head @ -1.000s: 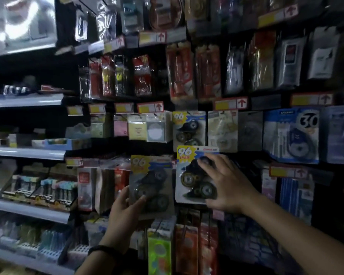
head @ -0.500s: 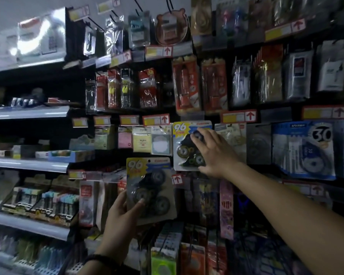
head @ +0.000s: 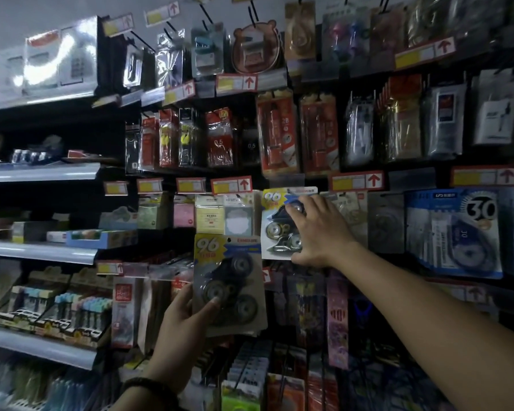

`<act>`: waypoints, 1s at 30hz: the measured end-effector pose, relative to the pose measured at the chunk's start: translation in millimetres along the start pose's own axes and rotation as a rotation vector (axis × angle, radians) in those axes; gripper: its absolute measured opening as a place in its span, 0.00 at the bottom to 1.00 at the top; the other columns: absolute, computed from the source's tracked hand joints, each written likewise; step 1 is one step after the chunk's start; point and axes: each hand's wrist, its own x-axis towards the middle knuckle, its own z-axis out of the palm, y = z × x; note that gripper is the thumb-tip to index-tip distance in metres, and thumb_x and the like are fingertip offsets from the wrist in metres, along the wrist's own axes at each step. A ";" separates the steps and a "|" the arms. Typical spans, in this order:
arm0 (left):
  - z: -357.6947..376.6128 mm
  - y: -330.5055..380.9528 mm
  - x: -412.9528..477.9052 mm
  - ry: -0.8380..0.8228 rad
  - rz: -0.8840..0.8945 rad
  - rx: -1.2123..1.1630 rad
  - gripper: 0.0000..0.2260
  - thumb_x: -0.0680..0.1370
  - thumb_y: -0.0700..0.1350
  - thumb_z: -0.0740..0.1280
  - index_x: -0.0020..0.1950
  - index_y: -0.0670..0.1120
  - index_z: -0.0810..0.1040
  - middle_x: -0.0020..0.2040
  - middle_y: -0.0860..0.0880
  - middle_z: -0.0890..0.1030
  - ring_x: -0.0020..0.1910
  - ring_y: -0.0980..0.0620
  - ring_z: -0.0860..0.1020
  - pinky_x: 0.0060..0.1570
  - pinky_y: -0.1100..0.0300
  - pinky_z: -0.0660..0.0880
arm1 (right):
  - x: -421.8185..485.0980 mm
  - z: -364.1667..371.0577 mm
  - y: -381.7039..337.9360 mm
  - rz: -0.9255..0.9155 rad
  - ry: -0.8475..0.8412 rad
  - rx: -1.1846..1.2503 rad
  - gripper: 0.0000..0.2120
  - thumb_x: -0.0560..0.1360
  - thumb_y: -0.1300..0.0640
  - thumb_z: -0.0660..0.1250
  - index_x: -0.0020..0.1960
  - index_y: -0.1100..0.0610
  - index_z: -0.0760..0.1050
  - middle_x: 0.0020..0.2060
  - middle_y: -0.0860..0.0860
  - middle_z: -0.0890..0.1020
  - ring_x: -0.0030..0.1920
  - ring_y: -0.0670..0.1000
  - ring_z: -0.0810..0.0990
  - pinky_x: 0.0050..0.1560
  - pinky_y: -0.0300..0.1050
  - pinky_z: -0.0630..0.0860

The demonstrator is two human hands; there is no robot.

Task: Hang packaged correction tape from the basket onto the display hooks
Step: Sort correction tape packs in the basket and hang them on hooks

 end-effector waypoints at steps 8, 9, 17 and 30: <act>11.9 12.4 16.0 -0.030 0.014 -0.007 0.12 0.83 0.38 0.68 0.64 0.51 0.81 0.57 0.46 0.88 0.54 0.42 0.88 0.53 0.33 0.84 | 10.7 6.9 -9.6 0.090 -0.204 -0.011 0.47 0.69 0.47 0.75 0.81 0.55 0.56 0.78 0.61 0.58 0.77 0.63 0.57 0.75 0.60 0.59; 12.7 13.1 17.2 -0.036 0.014 -0.009 0.13 0.83 0.38 0.68 0.65 0.51 0.81 0.57 0.46 0.88 0.54 0.41 0.88 0.53 0.33 0.84 | 8.6 5.6 -12.3 0.096 -0.189 0.024 0.43 0.71 0.49 0.73 0.80 0.55 0.59 0.78 0.61 0.59 0.77 0.63 0.58 0.75 0.60 0.60; 24.1 14.9 25.0 -0.068 -0.016 -0.041 0.13 0.83 0.39 0.69 0.66 0.50 0.80 0.61 0.44 0.86 0.56 0.40 0.87 0.51 0.35 0.84 | -41.3 -10.4 -41.9 -0.307 0.228 0.459 0.49 0.70 0.26 0.67 0.82 0.49 0.59 0.78 0.54 0.63 0.78 0.56 0.62 0.78 0.53 0.61; 32.9 2.6 35.2 0.001 0.243 0.622 0.23 0.79 0.46 0.75 0.73 0.54 0.75 0.59 0.52 0.85 0.48 0.55 0.86 0.36 0.64 0.80 | -41.3 4.2 -17.2 -0.076 0.031 0.214 0.53 0.62 0.29 0.71 0.81 0.50 0.61 0.74 0.57 0.64 0.74 0.60 0.63 0.74 0.60 0.66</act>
